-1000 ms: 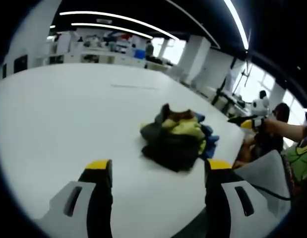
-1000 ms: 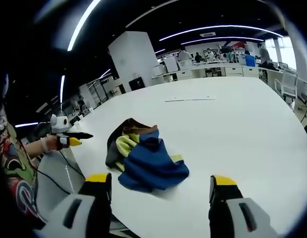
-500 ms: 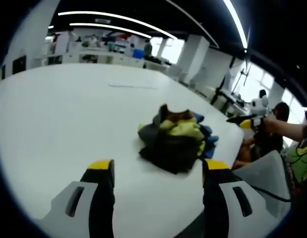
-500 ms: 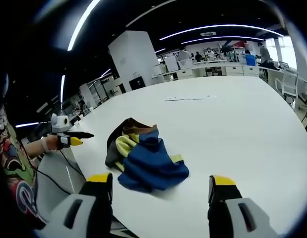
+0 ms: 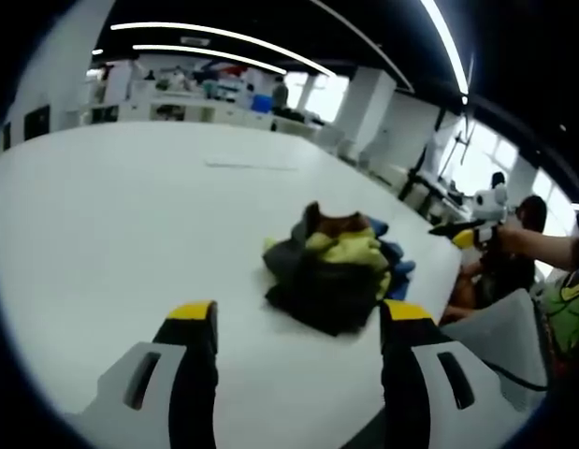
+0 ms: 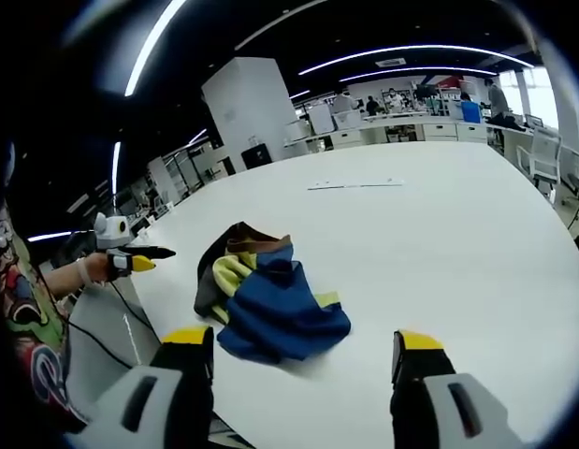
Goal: Fold the garment on the visible template until the final outline fits inside the template.
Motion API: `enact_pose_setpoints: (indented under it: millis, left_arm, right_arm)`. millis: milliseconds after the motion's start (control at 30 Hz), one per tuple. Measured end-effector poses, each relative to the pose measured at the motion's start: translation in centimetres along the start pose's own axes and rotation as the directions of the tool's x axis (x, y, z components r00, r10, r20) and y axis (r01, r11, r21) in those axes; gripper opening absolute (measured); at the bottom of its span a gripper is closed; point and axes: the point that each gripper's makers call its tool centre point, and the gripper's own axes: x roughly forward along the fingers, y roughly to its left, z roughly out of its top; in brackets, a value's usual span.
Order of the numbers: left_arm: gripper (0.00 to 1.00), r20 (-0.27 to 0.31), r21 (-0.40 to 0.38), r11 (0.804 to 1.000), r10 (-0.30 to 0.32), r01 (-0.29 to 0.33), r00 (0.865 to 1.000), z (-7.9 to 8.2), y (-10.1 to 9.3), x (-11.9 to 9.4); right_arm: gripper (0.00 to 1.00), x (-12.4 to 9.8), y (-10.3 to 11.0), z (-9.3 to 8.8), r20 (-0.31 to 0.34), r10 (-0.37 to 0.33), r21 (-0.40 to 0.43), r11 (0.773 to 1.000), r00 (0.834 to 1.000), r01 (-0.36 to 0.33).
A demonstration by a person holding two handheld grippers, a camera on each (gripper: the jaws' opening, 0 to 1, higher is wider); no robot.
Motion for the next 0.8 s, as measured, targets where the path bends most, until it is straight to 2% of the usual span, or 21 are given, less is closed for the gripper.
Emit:
enact_pose_setpoints:
  millis: [400,800]
  left_arm:
    - [0.67,-0.015,0.012,1.000,0.000,0.000,1.000,0.1,0.8,0.6]
    - [0.61,-0.029,0.035,0.999,-0.008,0.009,1.000,0.8,1.1,1.6]
  right_arm:
    - [0.73,0.7,-0.1,0.5,0.009,0.009,0.004,1.000,1.000,-0.009]
    - [0.71,1.4,-0.7,1.0,0.015,0.003,0.011,1.000,1.000,-0.003]
